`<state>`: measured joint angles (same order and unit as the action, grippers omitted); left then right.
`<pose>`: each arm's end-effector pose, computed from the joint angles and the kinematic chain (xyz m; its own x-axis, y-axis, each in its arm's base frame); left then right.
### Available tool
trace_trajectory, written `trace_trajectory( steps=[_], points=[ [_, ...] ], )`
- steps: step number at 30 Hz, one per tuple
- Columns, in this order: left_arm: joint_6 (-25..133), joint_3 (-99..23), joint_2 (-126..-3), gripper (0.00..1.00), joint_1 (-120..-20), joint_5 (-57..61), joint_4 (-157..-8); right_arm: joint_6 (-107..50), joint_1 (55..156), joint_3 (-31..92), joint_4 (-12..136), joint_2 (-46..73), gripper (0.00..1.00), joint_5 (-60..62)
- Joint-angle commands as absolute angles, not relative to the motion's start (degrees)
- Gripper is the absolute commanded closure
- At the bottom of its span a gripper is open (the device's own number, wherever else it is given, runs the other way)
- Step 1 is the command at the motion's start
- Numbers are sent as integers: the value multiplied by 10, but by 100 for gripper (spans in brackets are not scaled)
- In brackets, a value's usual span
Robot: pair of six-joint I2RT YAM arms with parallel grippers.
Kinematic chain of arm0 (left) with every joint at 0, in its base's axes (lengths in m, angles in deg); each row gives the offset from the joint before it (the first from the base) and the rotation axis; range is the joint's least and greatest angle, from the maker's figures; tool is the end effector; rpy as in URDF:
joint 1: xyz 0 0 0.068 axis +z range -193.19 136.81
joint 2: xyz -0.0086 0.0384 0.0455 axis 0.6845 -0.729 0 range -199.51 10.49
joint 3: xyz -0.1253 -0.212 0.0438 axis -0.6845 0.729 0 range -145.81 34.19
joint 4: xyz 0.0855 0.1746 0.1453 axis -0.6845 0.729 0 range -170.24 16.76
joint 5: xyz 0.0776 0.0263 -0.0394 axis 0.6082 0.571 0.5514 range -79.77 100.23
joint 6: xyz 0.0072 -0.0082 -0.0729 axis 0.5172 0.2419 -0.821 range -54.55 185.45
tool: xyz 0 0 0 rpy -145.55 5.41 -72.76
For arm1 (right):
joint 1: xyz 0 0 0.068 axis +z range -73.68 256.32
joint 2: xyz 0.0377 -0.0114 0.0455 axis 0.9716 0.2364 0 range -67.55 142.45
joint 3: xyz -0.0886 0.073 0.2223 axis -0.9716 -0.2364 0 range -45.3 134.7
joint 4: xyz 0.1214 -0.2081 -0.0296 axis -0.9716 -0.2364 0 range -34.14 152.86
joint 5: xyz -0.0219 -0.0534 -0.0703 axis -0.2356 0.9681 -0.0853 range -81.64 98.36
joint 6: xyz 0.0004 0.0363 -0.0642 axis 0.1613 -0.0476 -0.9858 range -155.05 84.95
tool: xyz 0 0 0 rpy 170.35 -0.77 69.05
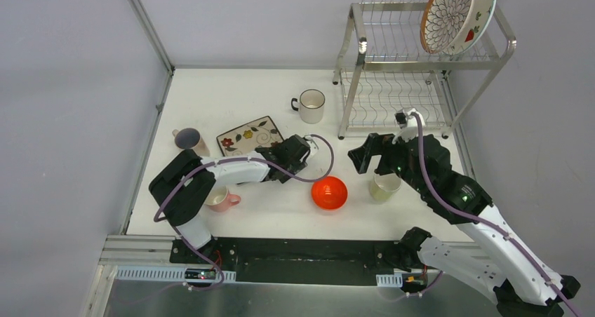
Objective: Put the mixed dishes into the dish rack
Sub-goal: Move the plate to the center of the board.
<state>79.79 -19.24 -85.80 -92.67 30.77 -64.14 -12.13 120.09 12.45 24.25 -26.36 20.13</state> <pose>0.2243 -0.2292 0.1307 -0.3922 0.8157 -0.4252 0.7137 0.5615 0.4189 0.1257 0.1029 0.3431 -0.4602 0.0871 -0.8835 -0.3924 0.8727 0.2904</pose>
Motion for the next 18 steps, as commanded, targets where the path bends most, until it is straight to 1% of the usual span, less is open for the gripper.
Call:
trace_trajectory(
  steps=[1,4,6,9,13,18],
  points=[
    [749,-199,-809,36,-928,294,-629,-107,1204,119,268,-268,0,192],
    [734,-208,-777,29,-928,290,-630,-111,1204,128,263,-256,0,181],
    [730,-220,-757,20,-928,293,-631,-111,1204,137,260,-242,0,172],
    [733,-240,-730,13,-926,311,-634,-106,1204,149,264,-217,0,156],
    [728,-260,-686,1,-899,307,-639,-91,1204,162,275,-177,0,129],
    [701,-263,-600,1,-831,249,-630,-73,1204,175,299,-121,2,96]
  ],
)
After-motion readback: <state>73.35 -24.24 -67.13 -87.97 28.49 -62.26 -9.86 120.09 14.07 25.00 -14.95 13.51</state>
